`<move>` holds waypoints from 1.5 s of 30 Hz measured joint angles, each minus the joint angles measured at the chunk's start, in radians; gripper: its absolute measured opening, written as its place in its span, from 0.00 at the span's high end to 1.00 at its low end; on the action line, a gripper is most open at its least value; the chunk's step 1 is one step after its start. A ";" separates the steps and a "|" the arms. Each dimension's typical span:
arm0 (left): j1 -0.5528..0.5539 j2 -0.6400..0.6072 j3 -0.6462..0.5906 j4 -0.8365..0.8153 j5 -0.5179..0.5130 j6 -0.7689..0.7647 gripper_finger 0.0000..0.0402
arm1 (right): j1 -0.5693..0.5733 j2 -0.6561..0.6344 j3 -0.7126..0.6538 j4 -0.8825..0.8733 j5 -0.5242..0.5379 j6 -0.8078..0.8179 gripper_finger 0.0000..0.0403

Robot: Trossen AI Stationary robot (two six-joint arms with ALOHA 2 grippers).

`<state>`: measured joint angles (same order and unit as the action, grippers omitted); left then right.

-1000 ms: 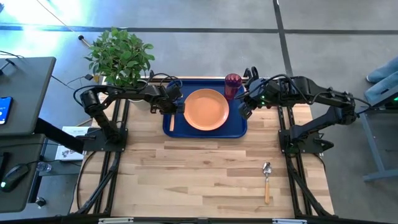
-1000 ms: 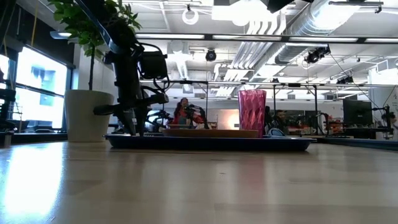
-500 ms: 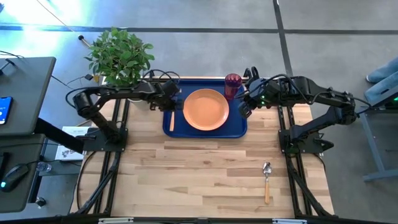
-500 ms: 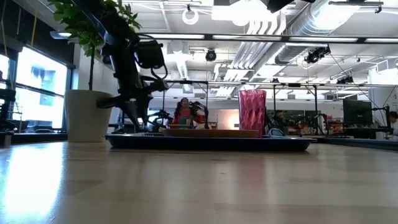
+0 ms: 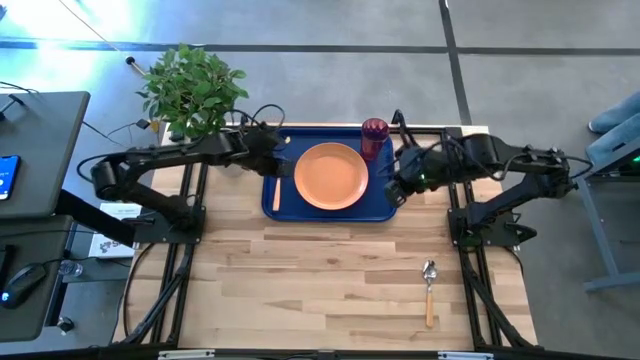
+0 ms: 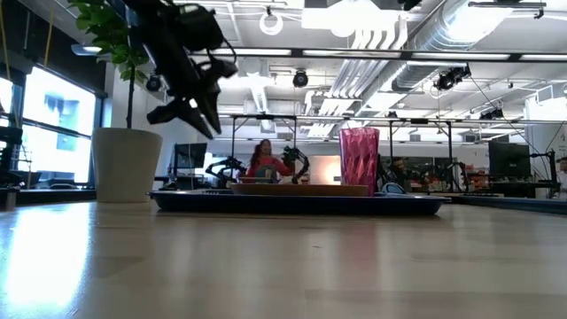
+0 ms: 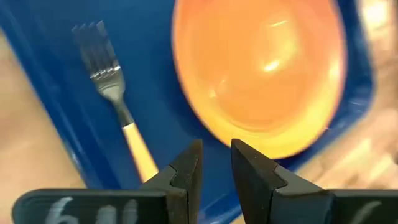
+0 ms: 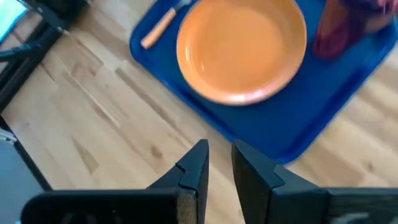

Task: Pick and place plate/cup/fork/spoon on tray
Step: Put the spoon on the tray to the left of the plate

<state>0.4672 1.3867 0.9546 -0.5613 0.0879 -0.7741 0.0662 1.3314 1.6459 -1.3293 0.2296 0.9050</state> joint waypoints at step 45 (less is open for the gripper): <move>-0.218 -0.125 0.001 0.230 0.112 0.225 0.81 | 0.797 0.065 -0.580 0.196 -0.205 1.269 0.82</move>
<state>0.2492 1.2617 0.9554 -0.3317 0.1997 -0.5488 0.8636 1.3960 1.0655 -1.1329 0.0241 2.1736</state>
